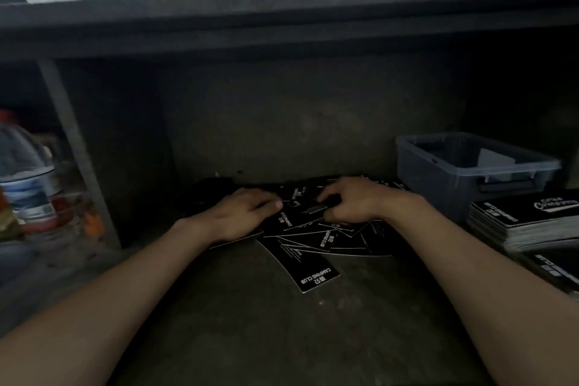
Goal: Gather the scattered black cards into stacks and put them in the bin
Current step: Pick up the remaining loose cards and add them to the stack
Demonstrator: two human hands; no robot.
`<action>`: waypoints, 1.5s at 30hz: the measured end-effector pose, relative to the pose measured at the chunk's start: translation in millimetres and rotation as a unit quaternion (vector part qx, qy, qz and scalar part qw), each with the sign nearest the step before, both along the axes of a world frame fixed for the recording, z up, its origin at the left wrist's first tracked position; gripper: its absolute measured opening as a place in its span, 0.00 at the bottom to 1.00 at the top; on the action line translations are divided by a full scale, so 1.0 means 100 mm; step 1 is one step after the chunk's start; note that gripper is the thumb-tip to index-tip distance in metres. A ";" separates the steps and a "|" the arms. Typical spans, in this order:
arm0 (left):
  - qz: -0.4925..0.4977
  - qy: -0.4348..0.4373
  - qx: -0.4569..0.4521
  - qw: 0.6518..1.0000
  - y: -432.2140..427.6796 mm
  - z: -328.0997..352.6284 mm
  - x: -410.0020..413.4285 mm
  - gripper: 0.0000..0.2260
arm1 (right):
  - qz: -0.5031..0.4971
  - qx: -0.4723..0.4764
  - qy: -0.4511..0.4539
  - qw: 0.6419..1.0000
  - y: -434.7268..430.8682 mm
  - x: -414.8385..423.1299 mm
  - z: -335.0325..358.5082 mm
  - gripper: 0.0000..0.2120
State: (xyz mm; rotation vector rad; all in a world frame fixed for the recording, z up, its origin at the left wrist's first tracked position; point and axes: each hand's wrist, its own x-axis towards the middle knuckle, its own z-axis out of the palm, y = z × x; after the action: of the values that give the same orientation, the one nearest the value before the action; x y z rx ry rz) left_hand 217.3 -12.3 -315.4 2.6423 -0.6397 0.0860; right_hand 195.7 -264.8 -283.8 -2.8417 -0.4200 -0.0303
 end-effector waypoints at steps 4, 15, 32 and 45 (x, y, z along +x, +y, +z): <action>-0.037 -0.027 -0.125 0.991 0.02 0.07 -0.10 0.13 | -0.020 -0.020 0.027 0.999 -0.22 -0.11 0.13 0.20; -0.015 0.054 -0.059 0.997 0.09 0.11 -0.21 0.33 | 0.061 0.047 0.006 0.997 -0.22 -0.23 0.19 0.10; -0.018 -0.098 -0.178 0.979 0.00 0.17 -0.26 0.11 | 0.022 0.001 0.001 1.000 -0.31 -0.19 0.14 0.17; -0.065 -0.055 -0.201 0.976 -0.07 0.12 -0.35 0.13 | 0.086 0.202 -0.134 0.966 -0.14 -0.17 0.07 0.07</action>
State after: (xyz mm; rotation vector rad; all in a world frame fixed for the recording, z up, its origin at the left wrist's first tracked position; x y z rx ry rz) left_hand 182.7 -19.4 -303.2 2.2133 -0.7421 0.2930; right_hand 178.9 -279.0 -276.4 -2.3949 -0.6339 -0.4196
